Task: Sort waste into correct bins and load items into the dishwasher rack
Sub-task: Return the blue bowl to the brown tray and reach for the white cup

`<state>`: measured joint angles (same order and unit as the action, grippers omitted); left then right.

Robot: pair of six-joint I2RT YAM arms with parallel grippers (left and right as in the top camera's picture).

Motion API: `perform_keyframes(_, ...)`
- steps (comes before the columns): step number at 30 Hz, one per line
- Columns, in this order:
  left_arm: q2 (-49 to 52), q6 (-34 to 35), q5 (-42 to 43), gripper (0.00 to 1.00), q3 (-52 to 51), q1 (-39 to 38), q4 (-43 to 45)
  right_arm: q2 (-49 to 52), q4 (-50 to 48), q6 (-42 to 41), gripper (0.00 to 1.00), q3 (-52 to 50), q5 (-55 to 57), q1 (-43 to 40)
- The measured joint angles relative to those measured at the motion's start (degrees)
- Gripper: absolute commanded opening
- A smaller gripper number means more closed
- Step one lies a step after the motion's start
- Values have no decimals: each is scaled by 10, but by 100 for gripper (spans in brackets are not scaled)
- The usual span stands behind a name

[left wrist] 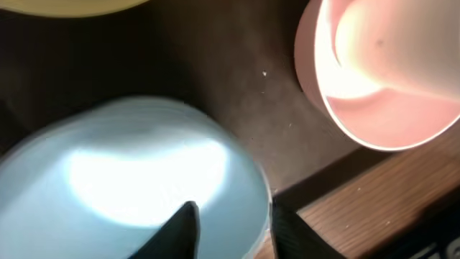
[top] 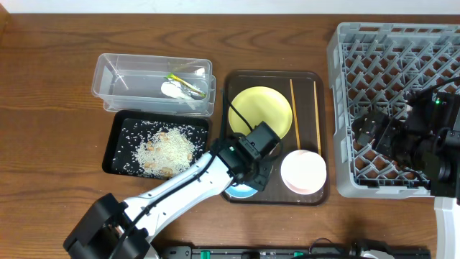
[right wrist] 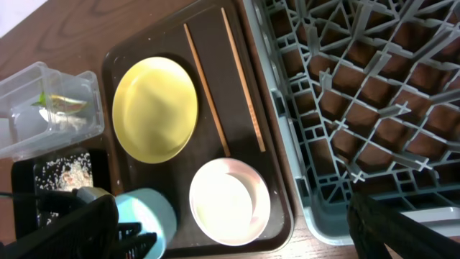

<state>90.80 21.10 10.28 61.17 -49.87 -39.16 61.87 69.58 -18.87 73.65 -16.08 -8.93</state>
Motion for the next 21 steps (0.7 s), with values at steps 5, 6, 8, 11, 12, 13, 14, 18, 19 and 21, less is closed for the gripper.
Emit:
perform_keyframes(5, 1, 2, -7, 64, 76, -2, -22, 0, 0, 0, 99, 0, 0, 0)
perform_keyframes(6, 1, 2, -7, 64, 92, -2, -11, 0, 0, 0, 99, 0, 0, 0)
perform_keyframes(8, 1, 1, -8, 64, 109, -2, 23, 0, 0, 0, 99, 0, 0, 0)
perform_keyframes(11, 1, 1, -3, 64, 114, -2, 61, 0, 0, 0, 99, 0, 0, 0)
perform_keyframes(12, 2, 1, 2, 64, 114, -2, 67, 0, 0, 0, 99, 0, 0, 0)
perform_keyframes(13, 6, 1, 9, 64, 114, -2, 75, 0, 0, 0, 99, 0, 0, 0)
perform_keyframes(14, 9, 1, 15, 64, 114, -2, 80, 0, 0, 0, 99, 0, 0, 0)
perform_keyframes(18, 51, 0, 38, 57, 114, -9, 85, 0, 0, 0, 99, 0, 0, 0)
perform_keyframes(19, 63, -1, 42, 57, 114, -12, 87, 0, 0, 0, 99, 0, 0, 0)
perform_keyframes(21, 88, -3, 48, 56, 114, -22, 91, 0, 0, 0, 99, 0, 0, 0)
